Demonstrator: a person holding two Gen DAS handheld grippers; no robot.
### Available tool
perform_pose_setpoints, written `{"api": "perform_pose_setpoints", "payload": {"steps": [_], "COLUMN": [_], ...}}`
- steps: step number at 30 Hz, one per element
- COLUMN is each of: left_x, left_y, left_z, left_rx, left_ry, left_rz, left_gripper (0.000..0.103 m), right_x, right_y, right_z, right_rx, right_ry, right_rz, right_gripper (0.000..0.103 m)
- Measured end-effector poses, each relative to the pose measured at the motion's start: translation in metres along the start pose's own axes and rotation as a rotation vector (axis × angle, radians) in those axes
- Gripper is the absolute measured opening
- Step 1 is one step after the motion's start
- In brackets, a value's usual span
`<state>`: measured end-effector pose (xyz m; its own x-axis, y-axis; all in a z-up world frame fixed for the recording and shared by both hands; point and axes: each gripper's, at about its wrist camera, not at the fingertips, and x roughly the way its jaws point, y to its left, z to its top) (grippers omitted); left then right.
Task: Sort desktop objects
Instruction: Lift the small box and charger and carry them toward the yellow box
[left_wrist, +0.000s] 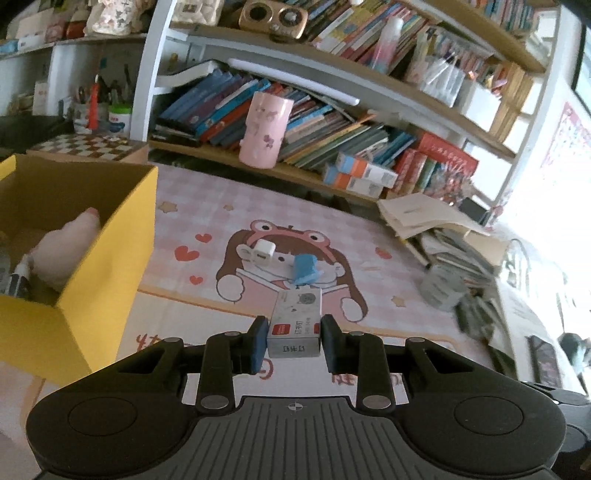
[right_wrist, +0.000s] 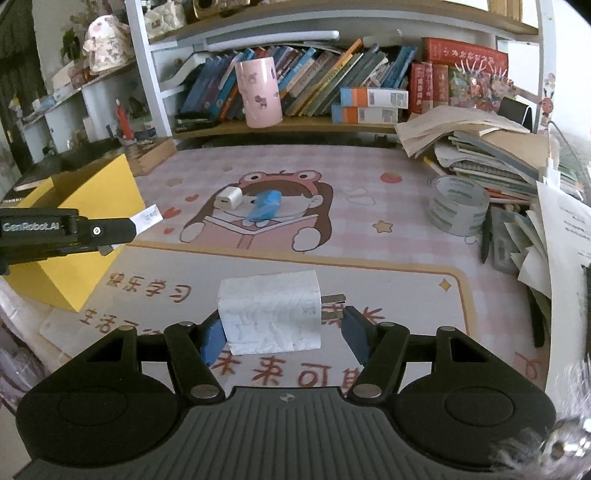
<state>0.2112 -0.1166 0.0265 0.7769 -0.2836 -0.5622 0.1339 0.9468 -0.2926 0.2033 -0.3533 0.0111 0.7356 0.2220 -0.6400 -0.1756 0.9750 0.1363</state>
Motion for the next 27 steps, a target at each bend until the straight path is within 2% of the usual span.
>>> {"api": "perform_pose_setpoints", "payload": {"steps": [11, 27], "left_x": [-0.063, -0.144], "left_y": [0.027, 0.089], "left_z": [-0.019, -0.067], "left_rx": [-0.009, -0.048], "left_ry": [0.005, 0.017], "left_rz": [-0.082, -0.081], "left_gripper": [0.029, 0.029], "right_x": [-0.030, -0.064], "right_y": [0.055, 0.147], "right_z": [-0.028, -0.072], "right_rx": [0.021, -0.040], "right_ry": [-0.012, 0.007], "right_rz": [-0.021, -0.003], "right_gripper": [0.062, 0.062]}}
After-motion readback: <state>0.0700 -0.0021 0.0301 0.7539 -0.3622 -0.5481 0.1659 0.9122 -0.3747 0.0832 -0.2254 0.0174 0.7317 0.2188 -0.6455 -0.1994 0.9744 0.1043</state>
